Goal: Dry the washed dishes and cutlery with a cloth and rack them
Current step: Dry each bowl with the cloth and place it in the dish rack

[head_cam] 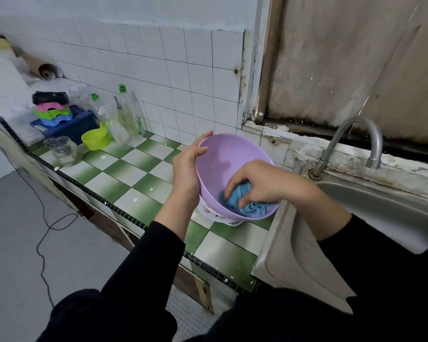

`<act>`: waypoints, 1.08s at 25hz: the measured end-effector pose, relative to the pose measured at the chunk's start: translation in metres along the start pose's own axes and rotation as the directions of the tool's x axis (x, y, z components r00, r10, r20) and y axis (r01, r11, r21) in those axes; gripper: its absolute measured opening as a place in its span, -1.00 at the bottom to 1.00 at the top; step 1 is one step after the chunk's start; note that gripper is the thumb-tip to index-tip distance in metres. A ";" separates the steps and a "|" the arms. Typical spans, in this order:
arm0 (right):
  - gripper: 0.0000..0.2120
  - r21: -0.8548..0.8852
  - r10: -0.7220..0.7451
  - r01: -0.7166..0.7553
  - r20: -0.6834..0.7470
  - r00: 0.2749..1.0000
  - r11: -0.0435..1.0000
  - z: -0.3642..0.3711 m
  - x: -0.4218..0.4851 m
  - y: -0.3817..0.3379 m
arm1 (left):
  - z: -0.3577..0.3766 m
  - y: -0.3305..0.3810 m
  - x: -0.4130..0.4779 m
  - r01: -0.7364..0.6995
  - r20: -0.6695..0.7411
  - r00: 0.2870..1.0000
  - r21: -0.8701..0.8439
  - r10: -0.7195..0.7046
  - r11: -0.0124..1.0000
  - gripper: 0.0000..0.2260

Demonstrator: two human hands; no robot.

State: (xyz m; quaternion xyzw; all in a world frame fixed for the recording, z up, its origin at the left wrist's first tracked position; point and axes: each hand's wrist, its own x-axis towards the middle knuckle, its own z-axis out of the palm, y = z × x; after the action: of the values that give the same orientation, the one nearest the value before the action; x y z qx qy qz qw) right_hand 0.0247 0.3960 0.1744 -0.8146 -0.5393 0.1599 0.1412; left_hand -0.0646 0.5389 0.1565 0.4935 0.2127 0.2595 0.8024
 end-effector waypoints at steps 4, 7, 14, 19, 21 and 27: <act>-0.65 0.208 0.199 -0.132 -0.348 0.916 0.969 0.007 0.011 -0.005 | 0.012 -0.009 -0.013 -0.008 0.042 0.999 0.012 0.008 1.000 -0.62; -0.67 0.391 0.065 0.031 -0.231 0.971 0.920 0.022 0.006 -0.020 | 0.006 -0.006 -0.011 -0.009 -0.017 1.000 0.016 0.009 1.000 -0.64; -0.66 0.089 0.188 -0.168 -0.327 0.926 0.982 0.005 0.008 -0.008 | -0.002 0.004 -0.015 0.009 0.012 1.000 -0.073 -0.008 0.997 -0.64; -0.63 0.236 -0.035 0.058 -0.102 0.994 0.970 0.016 0.008 -0.041 | -0.005 0.019 -0.015 -0.075 -0.032 0.997 0.061 0.077 0.995 -0.61; -0.60 -0.061 -0.008 0.010 0.029 1.000 0.998 0.010 -0.002 -0.041 | -0.008 0.030 -0.015 -0.085 -0.013 0.996 0.048 0.085 0.995 -0.60; -0.64 0.078 0.220 -0.208 -0.476 0.852 0.975 0.009 0.018 -0.034 | 0.015 0.023 -0.033 -0.191 0.045 0.982 0.160 0.186 0.969 -0.56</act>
State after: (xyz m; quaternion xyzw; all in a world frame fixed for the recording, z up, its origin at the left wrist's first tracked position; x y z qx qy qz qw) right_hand -0.0002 0.4260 0.1781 -0.8818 -0.3912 -0.0264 0.2620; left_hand -0.0859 0.5169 0.1858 0.5795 0.1735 0.3086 0.7341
